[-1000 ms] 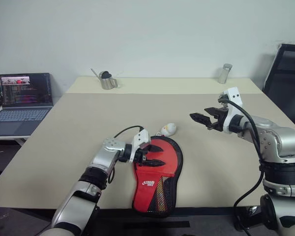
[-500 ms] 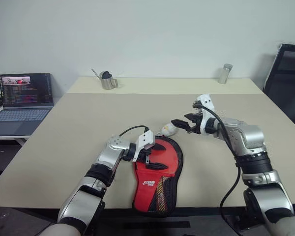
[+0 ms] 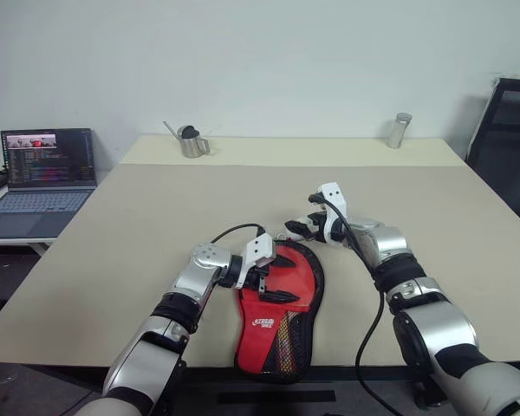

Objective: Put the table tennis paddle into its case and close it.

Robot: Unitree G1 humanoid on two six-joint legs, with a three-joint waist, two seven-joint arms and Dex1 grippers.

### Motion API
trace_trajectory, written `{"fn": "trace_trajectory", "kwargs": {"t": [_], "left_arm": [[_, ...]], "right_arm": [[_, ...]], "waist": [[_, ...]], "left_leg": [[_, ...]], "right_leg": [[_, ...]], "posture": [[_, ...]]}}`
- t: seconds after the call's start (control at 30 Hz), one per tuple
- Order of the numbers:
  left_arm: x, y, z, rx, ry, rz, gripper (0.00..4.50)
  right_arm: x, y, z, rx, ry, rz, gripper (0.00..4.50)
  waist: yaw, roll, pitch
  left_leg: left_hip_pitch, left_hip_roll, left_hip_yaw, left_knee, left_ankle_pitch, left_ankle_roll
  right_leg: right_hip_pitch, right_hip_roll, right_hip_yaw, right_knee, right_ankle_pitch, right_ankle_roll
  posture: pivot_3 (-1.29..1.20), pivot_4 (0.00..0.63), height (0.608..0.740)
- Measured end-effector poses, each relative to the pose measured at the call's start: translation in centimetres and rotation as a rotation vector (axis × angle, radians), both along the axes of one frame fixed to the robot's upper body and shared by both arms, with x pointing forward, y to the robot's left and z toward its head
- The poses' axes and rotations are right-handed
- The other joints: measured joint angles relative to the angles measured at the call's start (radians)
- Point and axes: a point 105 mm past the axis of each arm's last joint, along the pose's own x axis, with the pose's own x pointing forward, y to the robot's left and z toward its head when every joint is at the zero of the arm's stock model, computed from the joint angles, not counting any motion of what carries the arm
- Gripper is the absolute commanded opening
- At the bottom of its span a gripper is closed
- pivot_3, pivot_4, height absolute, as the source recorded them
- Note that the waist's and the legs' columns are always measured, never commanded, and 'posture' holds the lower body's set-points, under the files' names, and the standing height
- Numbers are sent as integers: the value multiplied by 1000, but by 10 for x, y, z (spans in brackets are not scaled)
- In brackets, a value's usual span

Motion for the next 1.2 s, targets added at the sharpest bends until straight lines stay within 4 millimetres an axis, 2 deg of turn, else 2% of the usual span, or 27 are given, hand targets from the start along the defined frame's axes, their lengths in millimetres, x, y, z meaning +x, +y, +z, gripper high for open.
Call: {"fn": "trace_trajectory", "kwargs": {"t": [0.23, 0.27, 0.33, 0.6, 0.7, 0.77, 1.0, 1.2], "left_arm": [[-2, 1, 0, 1, -6, 0, 4475], [-2, 2, 0, 2, -6, 1, 4495], [-2, 2, 0, 2, -9, 3, 4500], [3, 3, -1, 8, -31, 30, 4500], [5, 3, -3, 37, -39, 25, 4500], [6, 4, -4, 41, -40, 24, 4500], [6, 5, -11, 40, -16, 41, 4500], [5, 2, -15, 32, -2, 50, 4500]], "right_arm": [[3, 12, -12, -37, -16, -5, 4500], [3, 13, -12, -39, -21, -6, 4314], [4, 15, -13, -43, -29, -16, 3895], [6, 17, -12, -69, -45, -25, 1123], [6, 17, -13, -70, -44, -25, 503], [6, 17, -13, -72, -45, -27, 356], [10, 8, -6, -83, -76, -52, 331], [16, -11, 19, -74, -152, -75, 330]], "waist": [[0, 0, 0], [-1, 0, 0], [-1, 0, 0], [-1, 0, 0], [-1, 1, -1], [-1, 3, -3], [-1, 8, -13], [0, 11, -17]], "left_leg": [[0, 0, 0, 0, 0, 0], [0, 0, 0, 0, 0, 0], [0, 0, 0, 0, 0, 0], [2, 0, 0, 0, 0, 0], [3, 0, 0, 0, 0, 0], [4, 0, 0, 0, 0, 0], [6, 0, 0, 0, 0, 0], [6, 0, 0, 0, 0, 0]], "right_leg": [[0, 0, 0, 0, 0, 0], [0, 0, 0, 0, 0, 0], [0, 0, 0, 0, 0, 0], [1, 0, 0, 1, 0, 0], [2, 0, 0, 1, 0, 0], [3, 0, 0, 1, 0, 0], [4, 0, 0, 3, 0, 0], [5, 0, 0, 2, 0, 0]], "posture": [[0, 150, 740], [0, 150, 740], [0, 150, 740], [0, 150, 740], [0, 150, 740], [0, 150, 740], [0, 150, 740], [0, 150, 740]]}}
